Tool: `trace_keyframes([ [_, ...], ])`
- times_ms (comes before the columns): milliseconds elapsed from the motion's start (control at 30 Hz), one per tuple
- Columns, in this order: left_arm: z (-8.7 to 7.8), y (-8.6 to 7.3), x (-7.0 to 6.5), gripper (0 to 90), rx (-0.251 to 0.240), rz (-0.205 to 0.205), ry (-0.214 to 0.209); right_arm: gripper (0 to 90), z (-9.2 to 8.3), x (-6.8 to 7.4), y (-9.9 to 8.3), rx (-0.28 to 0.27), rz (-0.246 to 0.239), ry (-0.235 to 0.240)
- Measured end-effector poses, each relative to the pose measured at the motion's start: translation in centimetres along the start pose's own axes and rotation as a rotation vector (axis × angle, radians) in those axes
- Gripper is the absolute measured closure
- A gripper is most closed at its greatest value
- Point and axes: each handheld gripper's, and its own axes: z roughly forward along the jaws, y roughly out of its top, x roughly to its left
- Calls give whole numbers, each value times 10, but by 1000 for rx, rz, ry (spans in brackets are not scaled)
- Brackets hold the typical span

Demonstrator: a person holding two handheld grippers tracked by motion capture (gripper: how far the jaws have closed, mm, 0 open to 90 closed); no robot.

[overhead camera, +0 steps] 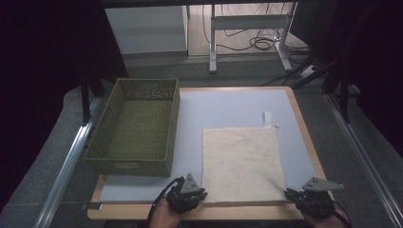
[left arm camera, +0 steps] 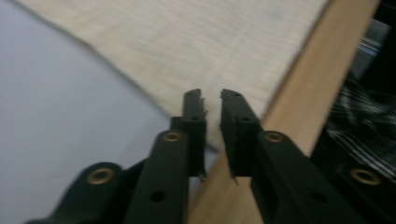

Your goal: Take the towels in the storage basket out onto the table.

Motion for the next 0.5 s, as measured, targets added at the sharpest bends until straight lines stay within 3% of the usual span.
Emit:
trace_keyframes([
  [67,0,7,8,677,-34,-24,20,742,-1,-4,5,-12,7,-3],
  [167,8,20,21,609,-37,-43,59,685,3,-12,15,-30,15,-12],
  [267,24,35,33,547,-34,-68,68,633,15,-24,26,-34,23,-15],
  [500,52,56,56,517,-22,-80,117,618,48,-50,50,-29,45,-15],
])
